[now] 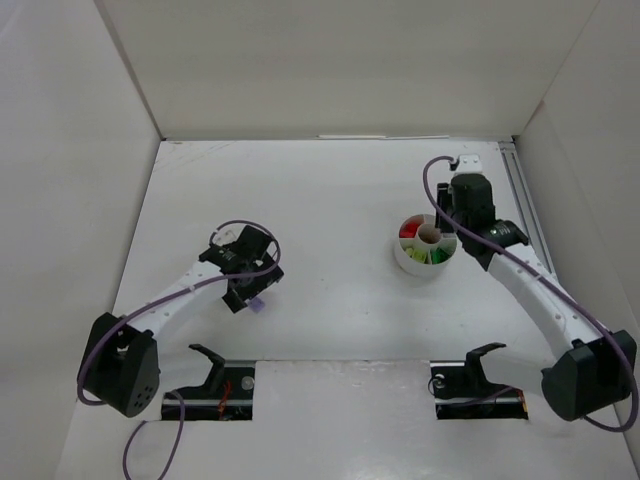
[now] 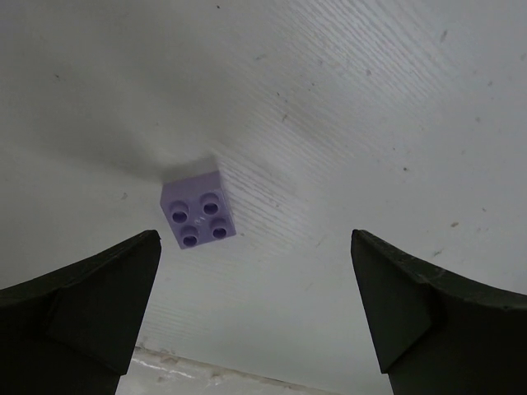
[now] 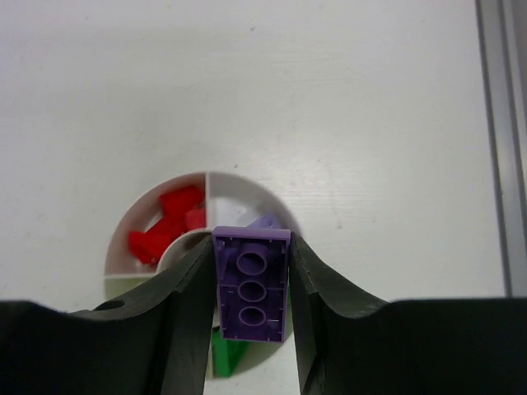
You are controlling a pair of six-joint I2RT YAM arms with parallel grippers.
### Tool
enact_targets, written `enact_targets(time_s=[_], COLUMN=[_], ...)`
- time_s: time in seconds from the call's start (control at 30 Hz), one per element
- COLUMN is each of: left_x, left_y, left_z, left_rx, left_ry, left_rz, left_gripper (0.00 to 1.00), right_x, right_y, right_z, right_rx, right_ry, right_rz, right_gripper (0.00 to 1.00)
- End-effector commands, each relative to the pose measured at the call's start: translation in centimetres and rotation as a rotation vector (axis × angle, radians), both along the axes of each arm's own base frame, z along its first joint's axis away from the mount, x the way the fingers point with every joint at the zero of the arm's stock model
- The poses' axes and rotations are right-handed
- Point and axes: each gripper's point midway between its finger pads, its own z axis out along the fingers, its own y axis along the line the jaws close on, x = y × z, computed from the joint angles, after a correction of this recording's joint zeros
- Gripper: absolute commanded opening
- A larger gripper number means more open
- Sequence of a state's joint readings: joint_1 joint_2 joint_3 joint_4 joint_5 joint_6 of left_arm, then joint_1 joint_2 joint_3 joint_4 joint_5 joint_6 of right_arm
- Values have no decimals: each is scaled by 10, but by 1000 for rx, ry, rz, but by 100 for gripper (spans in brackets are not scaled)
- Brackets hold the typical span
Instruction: Sort the legos into containers by color
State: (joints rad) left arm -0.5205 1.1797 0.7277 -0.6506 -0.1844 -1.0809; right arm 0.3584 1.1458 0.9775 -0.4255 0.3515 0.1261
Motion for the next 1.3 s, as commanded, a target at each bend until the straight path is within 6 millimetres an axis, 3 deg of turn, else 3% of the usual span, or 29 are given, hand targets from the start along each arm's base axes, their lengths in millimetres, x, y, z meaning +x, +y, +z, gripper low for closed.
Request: enact_targets(time_s=[0.0, 0.03, 0.1, 0.3, 0.43, 0.6, 0.67, 0.7, 0.87, 1.0, 1.13, 1.17, 1.2, 1.27], left_x=[11, 13, 17, 21, 23, 17, 17, 17, 15, 12, 10, 10, 10, 11], left_y=[9, 8, 6, 7, 6, 9, 9, 9, 10, 11, 12, 12, 12, 11], left_z=[2, 5, 6, 3, -2, -9, -9, -9, -12, -15, -15, -15, -15, -13], left_rx=[35, 36, 33, 42, 48, 60, 57, 57, 61, 61, 58, 58, 58, 53], left_ry=[-3, -10, -17, -7, 1, 26, 25, 25, 33, 41, 40, 40, 40, 31], left_rz=[-2, -12, -12, -15, -14, -15, -7, -6, -7, 3, 12, 12, 12, 12], left_gripper=[100, 100, 100, 100, 100, 100, 100, 100, 100, 100, 100, 100, 100, 100], right_x=[34, 41, 53, 77, 85, 82, 79, 76, 68, 63, 58, 58, 58, 58], right_y=[-8, -21, -27, -24, -25, -26, -27, -28, -25, -26, -26, -26, -26, -26], right_z=[20, 20, 3, -19, -22, -30, -26, -31, -37, -33, -26, -26, -26, -37], right_rx=[-20, -28, -30, -29, -36, -40, -31, -33, -32, -24, -13, -13, -13, -20], right_ry=[-76, -78, -45, -25, -23, -5, -16, -5, 26, 26, 10, 10, 10, 43], right_rz=[47, 14, -3, 24, 13, 13, -2, -2, 3, -2, -7, -7, -7, -7], right_gripper=[24, 24, 24, 25, 25, 32, 37, 43, 52, 59, 57, 48, 48, 48])
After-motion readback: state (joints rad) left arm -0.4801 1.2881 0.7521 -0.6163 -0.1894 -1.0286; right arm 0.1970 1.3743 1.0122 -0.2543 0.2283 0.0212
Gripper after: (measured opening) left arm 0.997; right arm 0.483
